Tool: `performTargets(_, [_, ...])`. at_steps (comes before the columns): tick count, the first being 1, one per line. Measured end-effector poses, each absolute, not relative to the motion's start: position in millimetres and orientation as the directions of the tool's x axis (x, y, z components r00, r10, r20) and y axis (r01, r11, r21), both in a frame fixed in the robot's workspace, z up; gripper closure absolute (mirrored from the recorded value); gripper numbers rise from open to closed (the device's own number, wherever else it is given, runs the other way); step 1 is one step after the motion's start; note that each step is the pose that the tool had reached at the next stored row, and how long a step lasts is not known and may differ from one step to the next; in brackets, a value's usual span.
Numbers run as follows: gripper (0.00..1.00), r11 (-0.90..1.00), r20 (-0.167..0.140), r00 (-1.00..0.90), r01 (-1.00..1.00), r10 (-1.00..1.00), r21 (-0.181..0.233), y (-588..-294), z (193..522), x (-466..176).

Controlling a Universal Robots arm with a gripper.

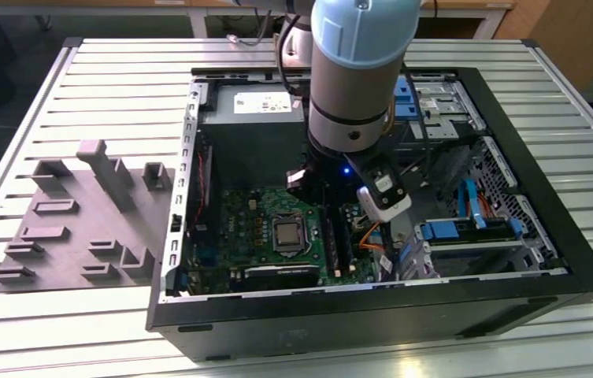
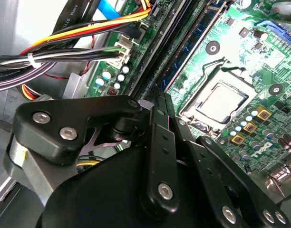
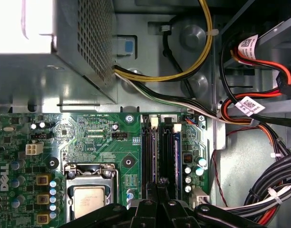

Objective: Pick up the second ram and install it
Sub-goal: 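Insert the second ram into the second slot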

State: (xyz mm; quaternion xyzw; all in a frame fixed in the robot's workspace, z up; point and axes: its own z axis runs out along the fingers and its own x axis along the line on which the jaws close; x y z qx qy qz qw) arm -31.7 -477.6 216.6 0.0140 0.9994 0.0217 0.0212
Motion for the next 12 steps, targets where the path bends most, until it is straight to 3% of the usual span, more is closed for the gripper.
performTargets(12, [0.89, 0.999, -0.042, -0.999, 0.027, 0.029, 0.044, -477.6, 214.1, -31.7])
